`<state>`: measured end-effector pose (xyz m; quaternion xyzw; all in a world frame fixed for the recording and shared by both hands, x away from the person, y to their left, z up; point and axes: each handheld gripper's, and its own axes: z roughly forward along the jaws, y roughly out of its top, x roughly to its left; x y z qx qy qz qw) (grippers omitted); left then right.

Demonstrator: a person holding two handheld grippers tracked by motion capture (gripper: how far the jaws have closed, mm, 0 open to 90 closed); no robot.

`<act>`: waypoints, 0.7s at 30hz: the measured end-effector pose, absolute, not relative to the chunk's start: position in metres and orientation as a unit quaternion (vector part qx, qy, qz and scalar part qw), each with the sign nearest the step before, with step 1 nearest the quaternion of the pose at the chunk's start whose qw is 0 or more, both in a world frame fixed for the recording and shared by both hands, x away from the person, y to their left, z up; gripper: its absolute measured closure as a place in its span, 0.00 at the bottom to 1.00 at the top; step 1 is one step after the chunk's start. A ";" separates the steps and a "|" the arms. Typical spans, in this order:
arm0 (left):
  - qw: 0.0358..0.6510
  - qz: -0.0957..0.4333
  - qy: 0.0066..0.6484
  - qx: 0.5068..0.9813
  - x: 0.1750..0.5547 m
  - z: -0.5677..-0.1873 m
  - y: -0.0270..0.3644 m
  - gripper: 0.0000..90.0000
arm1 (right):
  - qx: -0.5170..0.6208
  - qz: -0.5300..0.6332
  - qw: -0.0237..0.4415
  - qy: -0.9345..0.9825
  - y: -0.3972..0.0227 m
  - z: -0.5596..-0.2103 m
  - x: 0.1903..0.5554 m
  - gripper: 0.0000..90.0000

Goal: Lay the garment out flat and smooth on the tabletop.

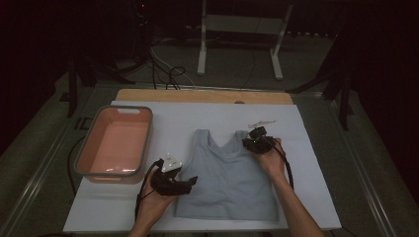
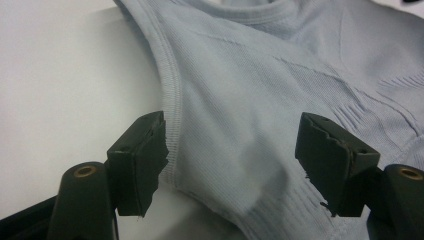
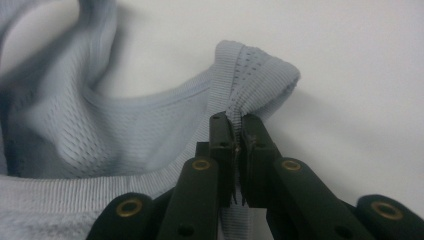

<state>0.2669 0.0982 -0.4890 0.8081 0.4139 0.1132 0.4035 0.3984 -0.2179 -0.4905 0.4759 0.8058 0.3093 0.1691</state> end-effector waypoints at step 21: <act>0.394 0.111 0.419 0.811 0.266 -0.493 0.098 0.33 | 0.504 0.348 0.187 0.768 -0.254 -0.467 0.390 0.44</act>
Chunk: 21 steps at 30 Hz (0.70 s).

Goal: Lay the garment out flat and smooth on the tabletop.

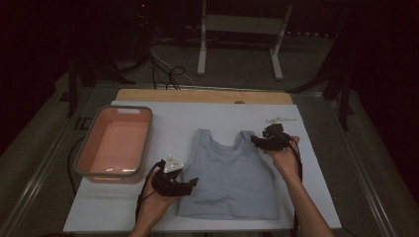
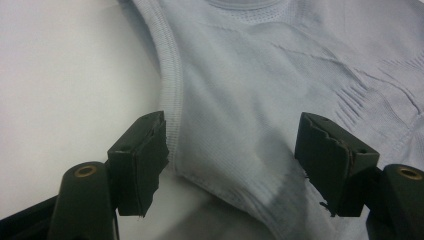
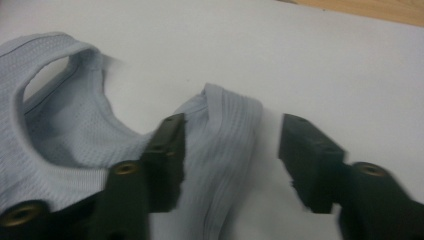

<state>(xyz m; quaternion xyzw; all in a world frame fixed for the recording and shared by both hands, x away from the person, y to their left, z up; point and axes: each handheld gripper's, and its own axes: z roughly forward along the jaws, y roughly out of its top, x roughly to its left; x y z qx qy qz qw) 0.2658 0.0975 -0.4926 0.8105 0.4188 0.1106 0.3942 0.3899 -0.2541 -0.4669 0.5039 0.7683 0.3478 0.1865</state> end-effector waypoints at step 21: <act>0.418 0.138 0.439 0.783 0.263 -0.485 0.106 0.09 | 0.501 0.393 0.187 0.748 -0.261 -0.462 0.335 0.14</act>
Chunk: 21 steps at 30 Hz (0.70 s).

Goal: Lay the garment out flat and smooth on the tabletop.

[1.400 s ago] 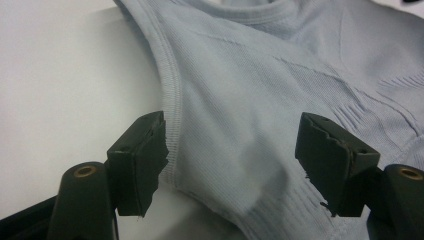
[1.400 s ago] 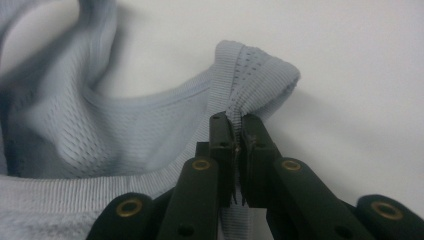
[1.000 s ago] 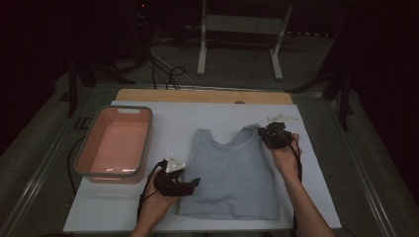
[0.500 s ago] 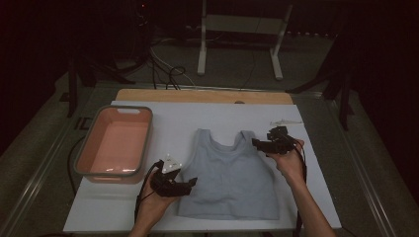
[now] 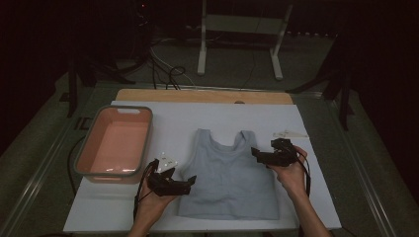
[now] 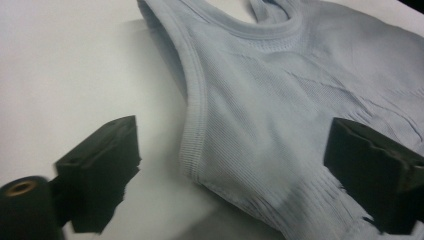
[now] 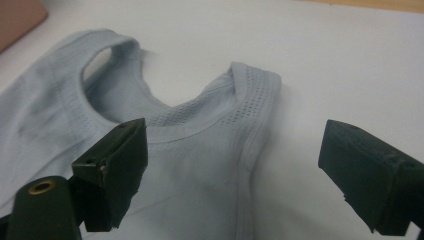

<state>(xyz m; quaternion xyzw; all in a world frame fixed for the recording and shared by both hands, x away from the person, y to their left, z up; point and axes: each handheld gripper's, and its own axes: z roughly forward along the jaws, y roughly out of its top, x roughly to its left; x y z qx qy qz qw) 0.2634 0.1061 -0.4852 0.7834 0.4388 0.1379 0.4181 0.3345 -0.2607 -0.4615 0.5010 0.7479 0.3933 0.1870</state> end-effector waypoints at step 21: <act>0.469 0.149 0.429 0.757 0.260 -0.486 0.120 0.00 | 0.483 0.439 0.235 0.720 -0.265 -0.472 0.281 0.11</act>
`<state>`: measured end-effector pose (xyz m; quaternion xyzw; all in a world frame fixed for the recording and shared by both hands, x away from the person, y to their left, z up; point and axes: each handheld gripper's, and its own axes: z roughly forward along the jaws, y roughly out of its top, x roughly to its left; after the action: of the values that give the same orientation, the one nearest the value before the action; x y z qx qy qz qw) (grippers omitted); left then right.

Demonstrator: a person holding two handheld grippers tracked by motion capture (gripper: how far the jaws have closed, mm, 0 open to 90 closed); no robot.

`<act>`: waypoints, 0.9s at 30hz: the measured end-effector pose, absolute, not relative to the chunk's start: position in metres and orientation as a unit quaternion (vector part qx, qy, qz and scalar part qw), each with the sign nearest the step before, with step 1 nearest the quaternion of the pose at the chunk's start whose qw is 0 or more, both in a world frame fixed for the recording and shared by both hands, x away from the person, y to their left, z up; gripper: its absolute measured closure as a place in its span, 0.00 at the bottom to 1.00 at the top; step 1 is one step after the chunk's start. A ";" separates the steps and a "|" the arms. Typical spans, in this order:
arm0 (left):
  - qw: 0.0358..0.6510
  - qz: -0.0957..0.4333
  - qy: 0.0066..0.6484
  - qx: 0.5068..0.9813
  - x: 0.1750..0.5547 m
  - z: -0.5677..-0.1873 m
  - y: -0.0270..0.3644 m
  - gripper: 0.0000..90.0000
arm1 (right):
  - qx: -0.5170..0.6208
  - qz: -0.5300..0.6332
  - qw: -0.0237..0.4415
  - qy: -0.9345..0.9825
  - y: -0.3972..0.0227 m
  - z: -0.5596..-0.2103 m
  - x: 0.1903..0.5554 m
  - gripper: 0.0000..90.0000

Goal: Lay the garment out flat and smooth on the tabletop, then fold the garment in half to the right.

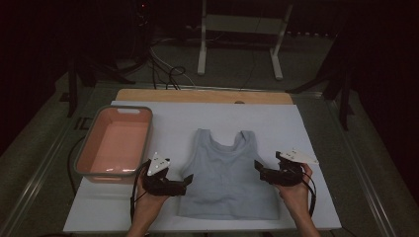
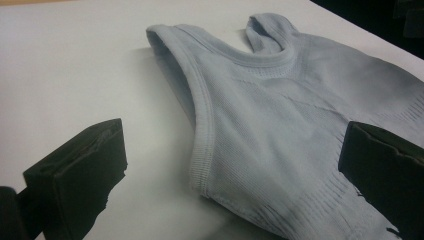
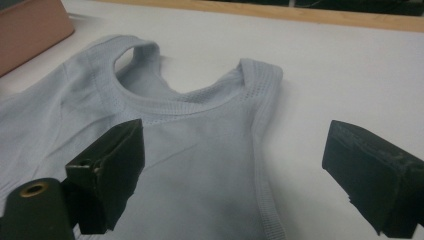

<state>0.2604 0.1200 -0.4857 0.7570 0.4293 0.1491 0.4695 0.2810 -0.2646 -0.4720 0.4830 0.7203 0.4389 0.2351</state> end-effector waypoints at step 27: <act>0.427 0.105 0.448 0.778 0.261 -0.502 0.111 0.12 | 0.438 0.461 0.236 0.735 -0.239 -0.469 0.264 0.11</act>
<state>0.2613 0.1111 -0.5021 0.7781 0.4484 0.1051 0.4272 0.2642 -0.2391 -0.4689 0.4377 0.7352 0.4609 0.2355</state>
